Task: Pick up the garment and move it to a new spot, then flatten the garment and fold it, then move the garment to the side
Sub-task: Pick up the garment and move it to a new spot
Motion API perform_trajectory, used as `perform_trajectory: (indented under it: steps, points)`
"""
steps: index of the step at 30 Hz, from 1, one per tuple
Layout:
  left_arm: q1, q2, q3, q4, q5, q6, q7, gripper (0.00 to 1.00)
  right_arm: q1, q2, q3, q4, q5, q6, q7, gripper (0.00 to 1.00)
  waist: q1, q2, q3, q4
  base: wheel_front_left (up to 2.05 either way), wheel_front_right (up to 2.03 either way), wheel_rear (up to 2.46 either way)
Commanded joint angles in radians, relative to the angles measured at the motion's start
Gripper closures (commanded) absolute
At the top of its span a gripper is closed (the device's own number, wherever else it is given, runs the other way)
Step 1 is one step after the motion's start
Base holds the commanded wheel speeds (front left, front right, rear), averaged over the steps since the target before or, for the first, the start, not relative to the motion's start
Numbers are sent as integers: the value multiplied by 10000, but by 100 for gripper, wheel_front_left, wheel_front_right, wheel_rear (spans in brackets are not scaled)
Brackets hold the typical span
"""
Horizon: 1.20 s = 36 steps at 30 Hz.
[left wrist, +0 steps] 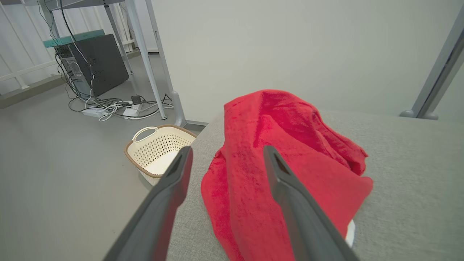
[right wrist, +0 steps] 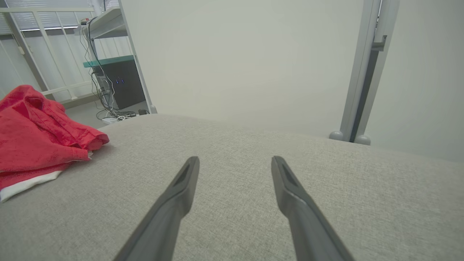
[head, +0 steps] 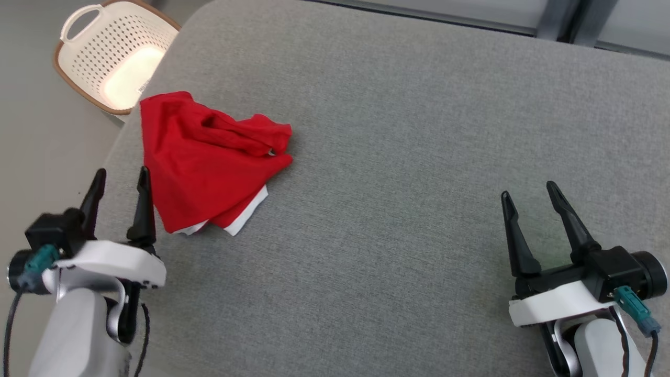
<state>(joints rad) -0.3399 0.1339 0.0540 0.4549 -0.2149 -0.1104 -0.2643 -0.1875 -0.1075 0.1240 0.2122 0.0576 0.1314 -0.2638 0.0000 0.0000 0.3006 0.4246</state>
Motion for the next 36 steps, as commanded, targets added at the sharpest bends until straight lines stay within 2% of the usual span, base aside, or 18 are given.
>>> perform_trajectory:
  steps: [1,6,7,11,12,19,24,30,36]
  points:
    - [-546,232,20,415,-198,-85,75,0,-162,-71,-3,-79,-94,-15,-9,0,0,0,619,-503,0,0,0]
    - [-1852,735,-146,1683,-1090,-199,595,0,-425,-176,-64,-195,-280,-15,-9,0,0,0,1158,-991,0,0,0]
    - [-2208,1017,-373,2005,-1334,-191,801,0,-470,-183,-117,-225,-343,-15,-9,0,0,0,1314,-1160,0,0,0]
    - [-2581,1346,-777,2446,-1710,-198,1005,1,-539,-185,-189,-244,-364,-15,-9,0,0,0,1485,-1378,0,0,0]
    - [-2789,1543,-947,2717,-1945,-200,982,100,-515,-152,-220,-232,-367,-15,-9,0,0,0,1536,-1504,0,0,0]
    - [-3228,2026,-1309,3253,-2496,-202,503,100,-543,28,-244,-157,-247,-15,-7,0,0,0,1434,-1800,0,0,0]
    - [-3365,2296,-1604,2866,-2659,-204,235,100,-559,197,-227,-72,-114,-15,-9,0,0,0,920,-1911,0,0,0]
    - [-3227,2503,-1868,1472,-2926,-203,293,100,-441,413,-178,107,173,-15,-9,0,0,0,39,-2155,0,0,0]
    - [-2779,2407,-2009,-768,-3170,-22,1092,100,-286,525,-188,188,449,-16,-9,0,0,0,-666,-2549,0,0,0]
